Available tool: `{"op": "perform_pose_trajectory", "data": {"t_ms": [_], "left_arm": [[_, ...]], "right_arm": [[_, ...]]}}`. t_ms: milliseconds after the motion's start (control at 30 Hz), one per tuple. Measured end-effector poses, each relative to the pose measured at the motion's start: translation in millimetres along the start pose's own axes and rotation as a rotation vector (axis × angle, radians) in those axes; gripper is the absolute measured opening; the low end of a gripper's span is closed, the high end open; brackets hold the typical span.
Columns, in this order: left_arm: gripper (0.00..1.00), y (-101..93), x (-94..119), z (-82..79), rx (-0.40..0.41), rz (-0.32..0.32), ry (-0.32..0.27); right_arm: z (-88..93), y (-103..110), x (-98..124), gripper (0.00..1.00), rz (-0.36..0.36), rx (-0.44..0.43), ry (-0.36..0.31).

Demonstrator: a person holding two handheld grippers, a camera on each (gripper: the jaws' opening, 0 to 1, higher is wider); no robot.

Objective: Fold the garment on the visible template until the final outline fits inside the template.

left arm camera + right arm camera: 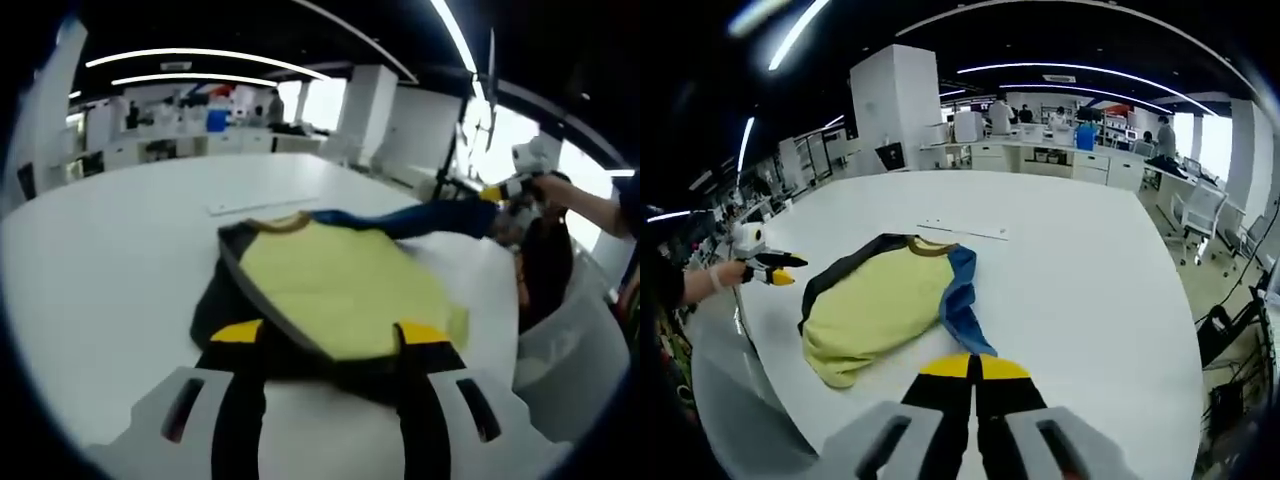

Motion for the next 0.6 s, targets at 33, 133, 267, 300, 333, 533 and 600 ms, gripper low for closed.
{"op": "perform_pose_trajectory", "data": {"t_ms": [33, 133, 267, 300, 333, 533, 600], "left_arm": [[0.47, 0.6, 0, -0.1, 0.001, -0.002, -0.001], [0.48, 1.5, -1, -1.4, 0.005, -0.008, -0.004], [0.48, 3.5, -1, -0.7, 0.005, -0.014, -0.001], [0.48, 4.3, 0, -0.2, 0.005, -0.017, 0.001], [0.48, 4.6, 0, -0.1, 0.005, -0.018, 0.002], [0.47, 7.0, 0, 0.8, 0.01, -0.035, 0.01], [0.47, 8.2, 0, 1.5, 0.011, -0.041, 0.014]], "right_arm": [[-0.1, -7, -1, 0.0, 0.006, 0.002, 0.007], [0.7, -26, -5, 0.0, 0.03, -0.006, 0.034], [5.5, -50, -13, 0.0, 0.059, -0.018, 0.072], [7.5, -60, -15, 0.0, 0.068, -0.018, 0.087], [7.5, -60, -17, 0.0, 0.074, -0.026, 0.093], [9.3, -55, -27, 0.0, 0.093, -0.001, 0.163], [8.2, -66, -34, 0.0, 0.097, -0.008, 0.169]]}}
Point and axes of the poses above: the point that each gripper's makers call its tool centre point, and the gripper's own axes: x roughly backward along the fingers, y roughly to its left, z roughly out of its underside, the point moved 6 cm from there along x, roughly backward along the fingers, and after that the axes turned 11 degrees about -y, right-handed, at the moved point
